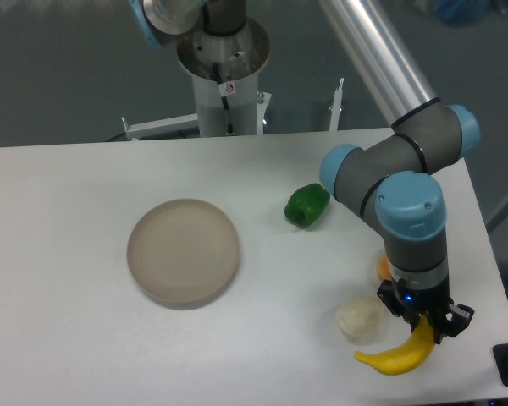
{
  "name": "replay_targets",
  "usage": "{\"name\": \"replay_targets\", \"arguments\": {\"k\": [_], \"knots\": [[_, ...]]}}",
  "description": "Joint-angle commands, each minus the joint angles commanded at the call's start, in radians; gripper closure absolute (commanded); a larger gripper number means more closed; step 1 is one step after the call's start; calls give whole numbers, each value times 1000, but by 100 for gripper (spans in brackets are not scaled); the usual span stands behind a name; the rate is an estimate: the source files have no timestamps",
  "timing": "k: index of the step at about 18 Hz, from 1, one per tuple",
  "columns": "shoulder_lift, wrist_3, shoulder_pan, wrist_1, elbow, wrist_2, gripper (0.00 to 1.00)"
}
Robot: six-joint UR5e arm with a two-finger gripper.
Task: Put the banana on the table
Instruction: 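Lift the held yellow banana up from beside the white bun, then carry the banana toward the round dish and lower it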
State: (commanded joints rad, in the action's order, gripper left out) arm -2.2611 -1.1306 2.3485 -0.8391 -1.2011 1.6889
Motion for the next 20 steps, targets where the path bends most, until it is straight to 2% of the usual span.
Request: {"name": "replay_targets", "arguments": {"k": [5,11,14,17,20], "knots": [[12,-3,0,0,-11,0,63],[66,-8,6,-2,-70,-2,63],[116,-9,12,-5,-124,-9,63],[147,-15,18,-14,-149,-5,63],[205,-47,25,-17,-217,-6,63]]}}
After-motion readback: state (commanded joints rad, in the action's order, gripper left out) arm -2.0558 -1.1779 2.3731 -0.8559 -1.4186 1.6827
